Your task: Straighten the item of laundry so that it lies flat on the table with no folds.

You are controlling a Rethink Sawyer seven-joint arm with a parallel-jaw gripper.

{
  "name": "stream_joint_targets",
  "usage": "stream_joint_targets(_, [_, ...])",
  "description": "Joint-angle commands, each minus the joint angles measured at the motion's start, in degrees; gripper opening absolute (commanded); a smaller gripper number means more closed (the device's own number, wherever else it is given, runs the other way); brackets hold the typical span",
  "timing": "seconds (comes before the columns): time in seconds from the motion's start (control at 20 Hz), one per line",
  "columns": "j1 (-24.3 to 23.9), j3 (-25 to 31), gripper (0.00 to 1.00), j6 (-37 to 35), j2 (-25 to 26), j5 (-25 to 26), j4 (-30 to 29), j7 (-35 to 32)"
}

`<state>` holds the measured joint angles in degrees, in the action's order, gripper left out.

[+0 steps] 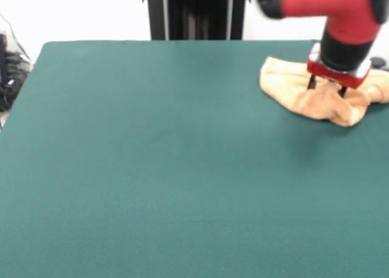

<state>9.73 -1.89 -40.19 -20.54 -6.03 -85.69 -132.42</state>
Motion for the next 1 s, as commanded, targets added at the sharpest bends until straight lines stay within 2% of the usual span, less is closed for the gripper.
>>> stream_joint_targets(0.05, [4.4, -29.2, 1.0, 15.1, 14.7, 13.6, 18.2, -19.4])
stream_joint_targets(0.15, [5.0, -30.6, 1.0, 18.0, 15.4, 13.4, 17.7, -20.6])
stream_joint_targets(0.3, [7.9, -36.7, 1.0, 24.5, 19.5, 13.2, 18.1, -25.2])
stream_joint_targets(0.4, [9.7, -41.0, 1.0, 28.0, 22.4, 11.3, 18.1, -27.0])
stream_joint_targets(0.5, [10.2, -42.9, 1.0, 29.6, 23.7, 9.2, 17.9, -26.3])
stream_joint_targets(0.85, [10.7, -44.3, 1.0, 31.4, 24.8, 2.9, 16.6, -21.6])
stream_joint_targets(1.0, [10.4, -43.0, 1.0, 31.5, 24.0, 0.8, 15.5, -21.1])
